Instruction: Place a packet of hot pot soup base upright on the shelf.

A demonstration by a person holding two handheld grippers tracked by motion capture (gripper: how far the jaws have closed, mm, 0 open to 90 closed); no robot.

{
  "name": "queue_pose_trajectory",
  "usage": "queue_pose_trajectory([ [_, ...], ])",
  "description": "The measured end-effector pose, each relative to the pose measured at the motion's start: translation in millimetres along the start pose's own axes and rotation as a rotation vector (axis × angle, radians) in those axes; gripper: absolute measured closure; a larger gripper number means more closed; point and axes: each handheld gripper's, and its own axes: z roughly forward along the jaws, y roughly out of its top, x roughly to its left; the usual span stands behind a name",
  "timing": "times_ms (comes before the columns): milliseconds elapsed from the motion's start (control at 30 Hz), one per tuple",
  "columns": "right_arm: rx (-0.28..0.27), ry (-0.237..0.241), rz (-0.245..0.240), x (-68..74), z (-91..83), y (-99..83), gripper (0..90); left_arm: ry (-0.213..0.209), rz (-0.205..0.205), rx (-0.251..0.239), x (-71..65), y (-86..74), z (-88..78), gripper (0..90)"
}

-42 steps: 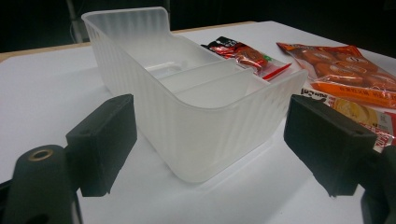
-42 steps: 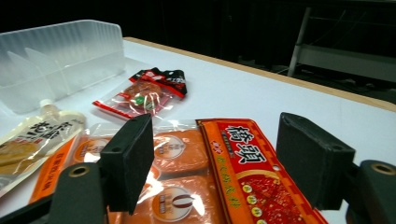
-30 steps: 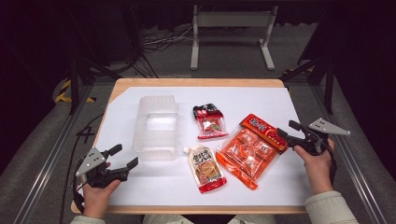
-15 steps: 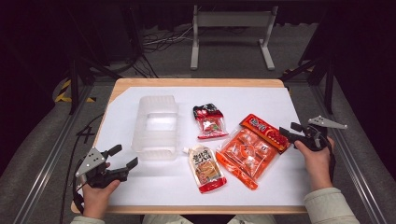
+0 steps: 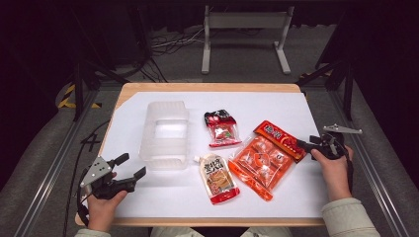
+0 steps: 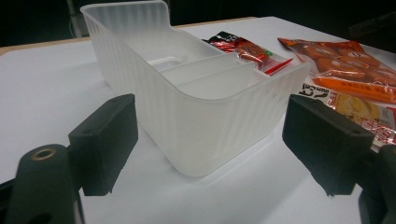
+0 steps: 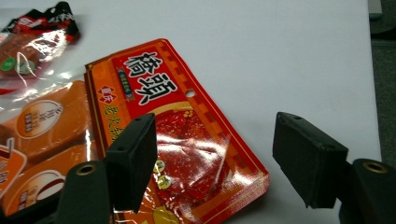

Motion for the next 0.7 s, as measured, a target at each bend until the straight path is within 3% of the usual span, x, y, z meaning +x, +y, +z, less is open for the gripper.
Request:
queue_pose_trajectory([
  [167, 0.051, 0.007, 0.034, -2.6, 8.6, -2.3, 30.3, -0.001, 0.017, 0.009, -2.9, 0.8, 1.0, 19.1],
  [400, 0.08, 0.015, 0.064, -6.8, 12.5, -5.2, 27.5, -0.006, 0.01, 0.014, -1.9, 0.1, 1.8, 19.0],
  [567, 0.084, 0.029, 0.083, -6.1, 11.6, -5.0, 27.7, -0.005, 0.015, 0.023, -2.9, 0.2, 2.3, 19.0],
  [700, 0.076, 0.073, 0.123, -7.2, 10.7, -4.9, 31.2, -0.002, 0.012, 0.025, -2.2, -0.1, 2.5, 19.0],
])
